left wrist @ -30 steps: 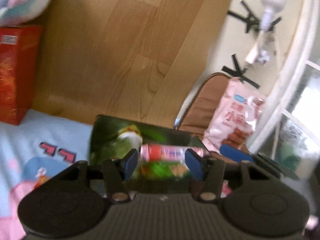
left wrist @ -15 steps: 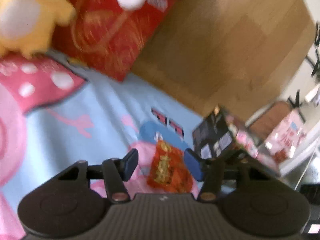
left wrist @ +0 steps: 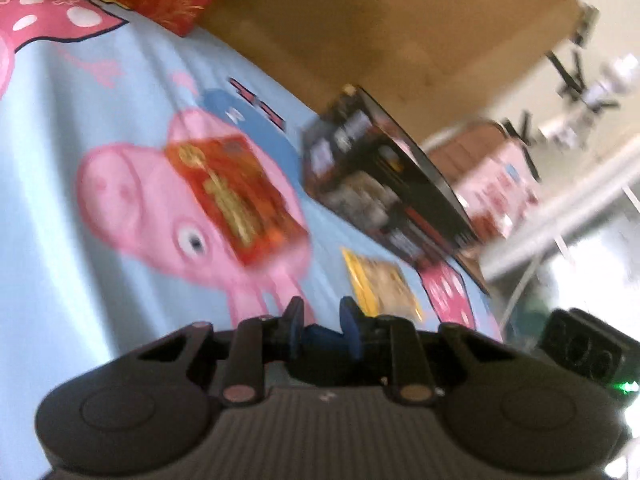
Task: Organize snacks
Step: 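Grasp the red-orange snack packet with the right tool, then carry the red-orange packet into the black box and release it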
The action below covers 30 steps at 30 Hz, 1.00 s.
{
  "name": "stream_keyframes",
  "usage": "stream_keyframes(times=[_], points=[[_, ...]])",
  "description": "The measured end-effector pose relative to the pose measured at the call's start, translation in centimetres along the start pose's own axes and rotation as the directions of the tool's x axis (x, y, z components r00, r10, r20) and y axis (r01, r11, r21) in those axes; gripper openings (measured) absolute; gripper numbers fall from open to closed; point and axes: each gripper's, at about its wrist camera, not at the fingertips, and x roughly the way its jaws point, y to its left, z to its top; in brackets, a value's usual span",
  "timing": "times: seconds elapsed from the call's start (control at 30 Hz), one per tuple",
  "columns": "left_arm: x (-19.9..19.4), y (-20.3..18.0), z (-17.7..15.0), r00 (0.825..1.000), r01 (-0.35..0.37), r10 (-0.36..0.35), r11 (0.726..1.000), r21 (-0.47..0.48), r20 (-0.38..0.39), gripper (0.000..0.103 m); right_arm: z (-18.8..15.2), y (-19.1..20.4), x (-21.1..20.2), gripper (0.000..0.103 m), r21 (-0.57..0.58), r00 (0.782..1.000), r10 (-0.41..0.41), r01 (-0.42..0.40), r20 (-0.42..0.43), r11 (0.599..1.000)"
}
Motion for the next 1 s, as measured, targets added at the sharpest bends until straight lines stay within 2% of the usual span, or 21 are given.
stream_keyframes(times=[0.03, 0.07, 0.1, 0.2, 0.27, 0.33, 0.4, 0.47, 0.57, 0.67, 0.73, 0.83, 0.87, 0.93, 1.0], points=[[-0.4, -0.3, -0.4, 1.0, 0.003, -0.003, 1.0, 0.027, -0.003, 0.025, -0.8, 0.2, -1.0, 0.021, -0.015, 1.0, 0.008, -0.008, 0.004, 1.0], [-1.1, -0.7, -0.8, 1.0, -0.004, 0.004, 0.998, 0.056, 0.003, 0.036, -1.2, 0.2, -1.8, 0.022, -0.021, 1.0, 0.016, -0.016, 0.004, 1.0], [-1.8, -0.9, -0.8, 0.999, -0.027, 0.025, 0.996, 0.081, 0.029, 0.04, -1.6, 0.2, -2.6, 0.023, -0.019, 1.0, 0.017, -0.017, 0.009, 1.0], [-3.3, -0.6, 1.7, 0.983, -0.138, 0.121, 0.983, 0.119, 0.138, 0.041, -2.2, -1.1, -4.5, 0.032, 0.07, 0.999, 0.011, -0.014, 0.042, 0.997], [-3.0, 0.4, 4.3, 0.971, -0.189, 0.168, 0.976, 0.11, 0.17, 0.046, -1.2, -2.0, -3.8, 0.035, 0.158, 0.998, 0.023, -0.031, 0.052, 0.987], [-2.0, 1.4, 6.8, 0.954, -0.269, 0.245, 0.954, 0.131, 0.176, 0.05, -0.4, -2.7, -3.1, 0.036, 0.252, 0.999, 0.031, -0.04, 0.041, 0.967], [-0.5, 2.1, 8.3, 0.948, -0.304, 0.282, 0.939, 0.159, 0.144, 0.05, 0.5, -2.9, -1.6, 0.036, 0.329, 0.999, 0.045, -0.048, 0.015, 0.943], [1.4, 2.8, 9.1, 0.959, -0.283, 0.271, 0.943, 0.176, 0.086, 0.048, 1.1, -3.0, -0.1, 0.036, 0.391, 0.997, 0.071, -0.063, -0.005, 0.918], [2.3, 2.3, 8.5, 0.953, -0.301, 0.285, 0.929, 0.214, 0.103, 0.042, 2.0, -2.8, 1.6, 0.036, 0.442, 0.999, 0.034, -0.033, 0.007, 0.896], [2.4, 2.1, 7.5, 0.965, -0.258, 0.245, 0.948, 0.187, 0.089, 0.041, 2.6, -3.0, 2.7, 0.036, 0.491, 0.999, -0.012, -0.016, 0.053, 0.871], [2.0, 1.6, 6.7, 0.96, -0.274, 0.259, 0.943, 0.186, 0.104, 0.041, 2.6, -3.3, 3.1, 0.036, 0.513, 0.996, -0.027, -0.02, 0.085, 0.858], [1.6, 0.7, 5.2, 0.959, -0.278, 0.262, 0.946, 0.168, 0.109, 0.041, 2.3, -3.4, 2.9, 0.034, 0.491, 0.991, -0.055, -0.01, 0.119, 0.871], [1.5, 0.5, 4.9, 0.959, -0.276, 0.26, 0.948, 0.162, 0.109, 0.042, 2.1, -3.4, 2.6, 0.025, 0.48, 0.991, -0.07, 0.007, 0.114, 0.877], [1.1, 0.4, 4.0, 0.97, -0.231, 0.219, 0.965, 0.123, 0.102, 0.046, 1.6, -3.6, 1.9, 0.025, 0.47, 0.992, -0.051, -0.01, 0.117, 0.883], [0.7, 0.8, 3.4, 0.987, -0.145, 0.139, 0.987, 0.066, 0.08, 0.051, 0.9, -3.9, 0.5, 0.02, 0.465, 0.99, -0.024, -0.042, 0.136, 0.884]])
